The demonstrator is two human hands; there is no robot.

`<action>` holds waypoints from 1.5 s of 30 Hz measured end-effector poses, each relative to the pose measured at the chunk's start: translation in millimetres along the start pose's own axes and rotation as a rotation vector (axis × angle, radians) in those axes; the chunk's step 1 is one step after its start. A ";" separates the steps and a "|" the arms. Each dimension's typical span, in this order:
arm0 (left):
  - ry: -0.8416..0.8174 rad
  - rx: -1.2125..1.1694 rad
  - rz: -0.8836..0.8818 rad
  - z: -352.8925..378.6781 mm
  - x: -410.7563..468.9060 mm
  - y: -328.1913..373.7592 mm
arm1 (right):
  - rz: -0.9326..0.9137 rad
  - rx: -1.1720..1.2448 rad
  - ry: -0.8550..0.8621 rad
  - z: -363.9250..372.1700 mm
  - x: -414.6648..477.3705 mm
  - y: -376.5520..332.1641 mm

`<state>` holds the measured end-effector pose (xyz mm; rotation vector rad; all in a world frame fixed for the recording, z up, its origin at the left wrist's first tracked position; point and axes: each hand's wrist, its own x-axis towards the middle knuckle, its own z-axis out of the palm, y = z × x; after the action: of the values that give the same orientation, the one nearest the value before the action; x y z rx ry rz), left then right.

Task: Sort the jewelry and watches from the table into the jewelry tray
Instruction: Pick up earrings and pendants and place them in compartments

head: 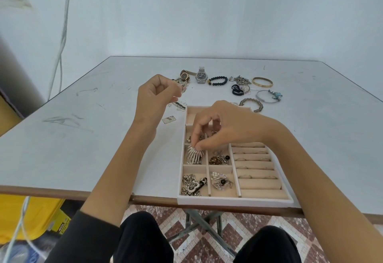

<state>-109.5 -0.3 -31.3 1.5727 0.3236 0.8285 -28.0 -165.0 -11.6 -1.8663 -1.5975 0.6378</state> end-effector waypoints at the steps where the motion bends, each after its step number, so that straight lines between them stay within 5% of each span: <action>1: 0.000 0.005 0.001 -0.1 0.2 -0.4 | -0.003 -0.013 -0.005 0.7 0.7 0.1; 23: -0.048 0.041 -0.011 2.2 -2.8 3.1 | 0.025 -0.037 -0.016 1.0 0.6 1.5; 38: -0.101 0.039 -0.033 0.7 -5.9 7.7 | 0.307 -0.017 0.743 2.2 -70.4 42.7; 42: -0.228 0.096 -0.030 1.7 -9.5 9.2 | 0.456 -0.083 0.766 15.0 -97.5 48.9; 45: -0.305 0.112 -0.031 3.9 -13.2 11.0 | 0.596 -0.298 0.590 28.5 -104.8 53.9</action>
<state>-119.0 -13.8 -25.0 1.7657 0.1745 0.5429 -26.9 -270.1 -71.9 -2.4758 -0.7809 0.0412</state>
